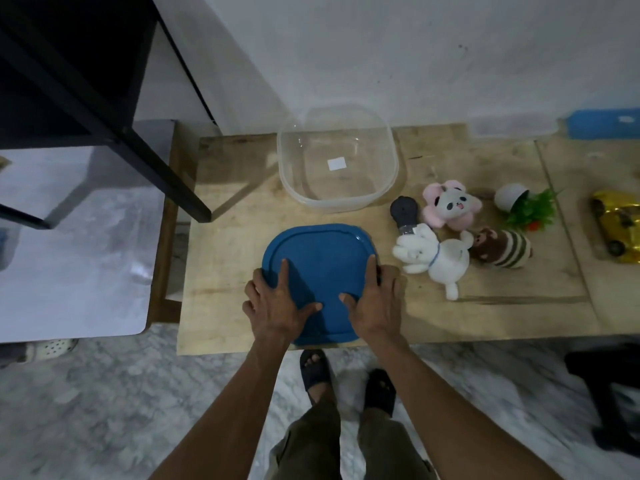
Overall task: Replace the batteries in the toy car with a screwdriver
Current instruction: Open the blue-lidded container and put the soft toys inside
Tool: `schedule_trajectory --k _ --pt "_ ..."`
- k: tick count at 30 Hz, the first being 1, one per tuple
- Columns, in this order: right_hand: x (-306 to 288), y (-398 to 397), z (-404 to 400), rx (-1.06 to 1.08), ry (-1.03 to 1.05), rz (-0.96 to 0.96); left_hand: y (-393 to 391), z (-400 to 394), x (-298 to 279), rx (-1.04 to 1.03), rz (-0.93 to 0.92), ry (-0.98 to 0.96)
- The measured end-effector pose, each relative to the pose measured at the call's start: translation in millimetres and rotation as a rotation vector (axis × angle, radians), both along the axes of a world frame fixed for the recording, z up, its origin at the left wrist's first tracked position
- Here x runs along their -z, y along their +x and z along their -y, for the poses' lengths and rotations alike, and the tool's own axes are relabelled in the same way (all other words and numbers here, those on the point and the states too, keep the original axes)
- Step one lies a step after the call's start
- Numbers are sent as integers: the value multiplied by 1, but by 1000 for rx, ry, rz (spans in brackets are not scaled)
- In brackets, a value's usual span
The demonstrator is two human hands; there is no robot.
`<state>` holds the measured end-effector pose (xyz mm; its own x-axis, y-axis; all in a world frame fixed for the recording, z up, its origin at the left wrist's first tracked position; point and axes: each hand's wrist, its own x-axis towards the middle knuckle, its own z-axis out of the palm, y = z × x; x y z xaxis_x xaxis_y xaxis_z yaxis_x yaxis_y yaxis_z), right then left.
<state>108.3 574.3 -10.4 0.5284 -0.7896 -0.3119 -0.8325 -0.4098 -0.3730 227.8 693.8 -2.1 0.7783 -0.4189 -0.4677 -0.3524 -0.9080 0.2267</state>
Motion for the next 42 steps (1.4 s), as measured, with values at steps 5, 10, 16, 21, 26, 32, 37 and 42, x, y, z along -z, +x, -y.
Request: schedule_trajectory --k 5,10,16,21,26,32,37,42 --pt "-9 0 1 -13 36 -4 1 -5 2 26 31 11" --pt "-37 -23 18 103 129 288 -6 3 -6 -11 53 -100" --pt "-51 -78 86 287 -131 504 -46 63 -31 96 4 -333" --pt "-56 -116 176 315 -335 416 -94 139 -47 137 -11 -460" --pt "-42 -135 256 -10 -272 206 -137 199 -29 76 37 -458" --pt "-8 -132 307 -242 -81 86 -164 242 5 9 163 -333" --pt "-12 -138 318 -426 29 10 -172 240 15 89 300 -317" --pt "-11 -140 317 -497 12 40 -169 242 13 41 256 -335"
